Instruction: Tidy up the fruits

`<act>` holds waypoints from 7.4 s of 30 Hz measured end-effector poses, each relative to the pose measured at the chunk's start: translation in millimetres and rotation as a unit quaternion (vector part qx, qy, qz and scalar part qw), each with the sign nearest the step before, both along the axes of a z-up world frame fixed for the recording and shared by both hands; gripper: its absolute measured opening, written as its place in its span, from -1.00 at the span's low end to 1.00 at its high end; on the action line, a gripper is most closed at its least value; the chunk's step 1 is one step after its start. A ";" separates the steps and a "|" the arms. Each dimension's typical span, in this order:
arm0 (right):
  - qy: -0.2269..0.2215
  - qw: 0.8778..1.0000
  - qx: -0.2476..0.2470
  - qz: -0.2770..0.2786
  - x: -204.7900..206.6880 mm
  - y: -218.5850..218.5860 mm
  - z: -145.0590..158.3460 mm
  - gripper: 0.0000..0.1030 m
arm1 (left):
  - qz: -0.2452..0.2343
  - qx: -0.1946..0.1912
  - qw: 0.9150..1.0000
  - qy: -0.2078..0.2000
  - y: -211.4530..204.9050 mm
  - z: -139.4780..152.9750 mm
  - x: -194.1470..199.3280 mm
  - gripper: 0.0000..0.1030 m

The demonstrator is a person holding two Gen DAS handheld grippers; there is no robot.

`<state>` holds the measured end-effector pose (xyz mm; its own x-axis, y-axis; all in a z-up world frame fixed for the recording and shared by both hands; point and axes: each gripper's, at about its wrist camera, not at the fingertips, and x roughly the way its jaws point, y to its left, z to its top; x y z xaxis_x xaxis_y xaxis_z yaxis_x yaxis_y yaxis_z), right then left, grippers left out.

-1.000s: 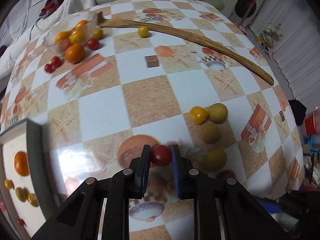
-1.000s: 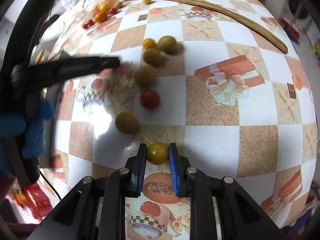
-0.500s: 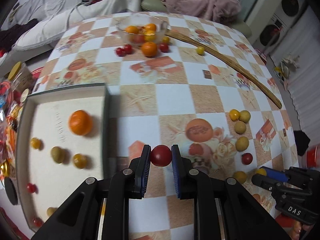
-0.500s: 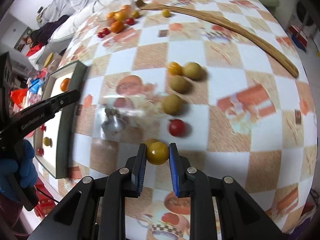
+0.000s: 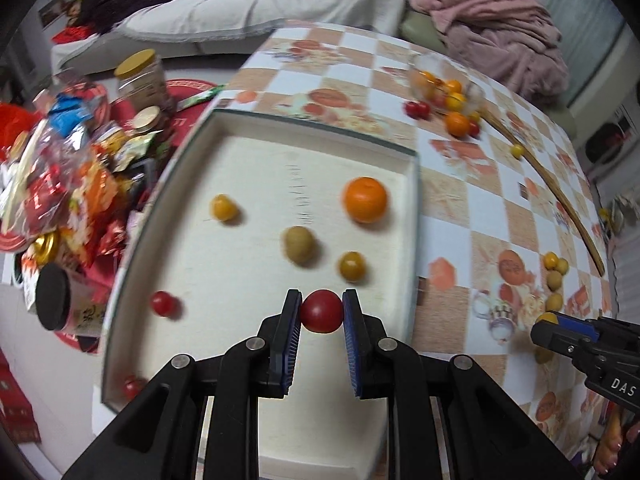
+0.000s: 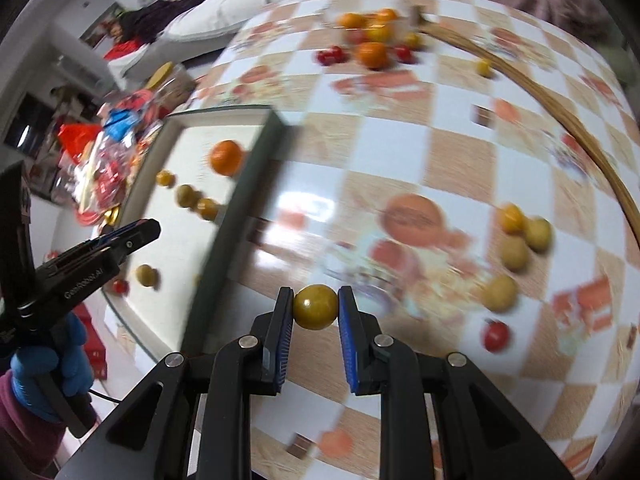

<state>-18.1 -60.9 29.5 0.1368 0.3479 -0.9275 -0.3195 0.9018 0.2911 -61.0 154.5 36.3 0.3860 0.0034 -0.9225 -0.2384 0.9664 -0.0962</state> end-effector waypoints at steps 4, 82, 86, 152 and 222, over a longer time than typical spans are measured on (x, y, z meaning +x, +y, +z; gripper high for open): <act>0.001 0.999 0.010 0.040 9.5 39.9 0.8 -0.53 | 0.036 0.009 0.999 -0.004 29.6 -4.6 -2.6 -0.57; 0.005 0.976 -0.068 -0.208 -2.1 -192.0 -23.7 0.87 | -0.277 0.014 0.960 0.035 -231.7 -32.9 11.8 0.40; 0.004 0.977 -0.064 -0.202 9.1 -195.2 -24.8 0.87 | -0.303 0.017 0.953 0.028 -249.4 -36.5 5.4 0.40; 0.017 0.992 0.050 -0.113 28.3 -129.1 -9.2 -0.42 | -0.179 -0.044 0.983 0.015 -166.6 -1.0 0.6 -0.46; 0.044 0.991 -0.126 0.020 10.2 124.2 22.0 1.00 | -0.127 0.059 0.984 0.112 30.4 8.3 -37.8 1.00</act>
